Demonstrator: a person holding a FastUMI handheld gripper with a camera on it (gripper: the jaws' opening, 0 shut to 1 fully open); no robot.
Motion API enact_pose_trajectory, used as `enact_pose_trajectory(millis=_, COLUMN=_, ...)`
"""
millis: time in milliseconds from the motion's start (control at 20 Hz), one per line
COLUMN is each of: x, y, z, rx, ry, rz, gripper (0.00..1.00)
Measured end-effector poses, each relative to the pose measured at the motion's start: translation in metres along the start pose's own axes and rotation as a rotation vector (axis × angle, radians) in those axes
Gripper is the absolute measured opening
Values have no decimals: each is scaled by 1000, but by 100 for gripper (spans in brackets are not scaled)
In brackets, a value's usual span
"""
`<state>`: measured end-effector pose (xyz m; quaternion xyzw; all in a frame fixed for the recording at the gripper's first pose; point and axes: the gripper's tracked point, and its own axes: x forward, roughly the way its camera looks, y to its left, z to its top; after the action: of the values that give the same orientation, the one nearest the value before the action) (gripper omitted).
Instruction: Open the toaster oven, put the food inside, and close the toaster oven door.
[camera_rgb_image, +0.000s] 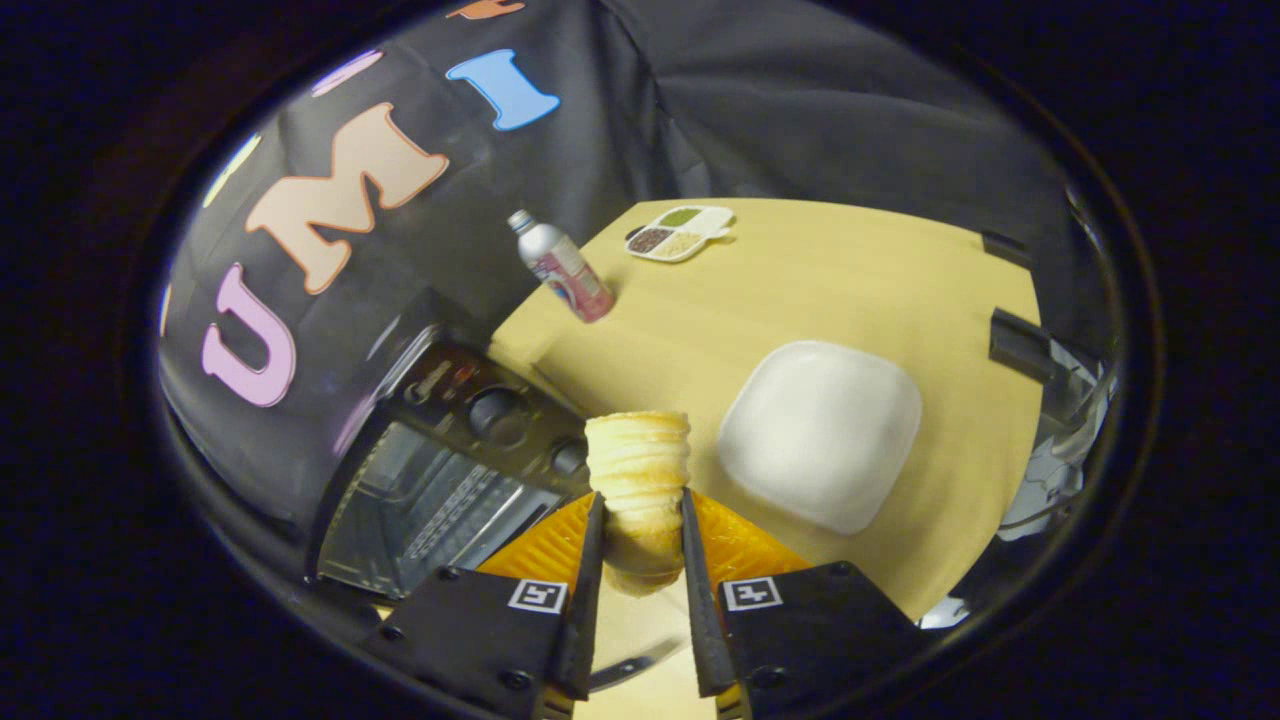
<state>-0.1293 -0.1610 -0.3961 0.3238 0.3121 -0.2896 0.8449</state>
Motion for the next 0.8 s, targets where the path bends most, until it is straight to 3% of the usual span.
enact_pose_trajectory(millis=450, x=-2, y=103, z=-69, rx=121, ry=81, rz=229, gripper=42)
enact_pose_trajectory(millis=800, x=25, y=151, z=-79, rx=226, ry=82, rz=308, gripper=44)
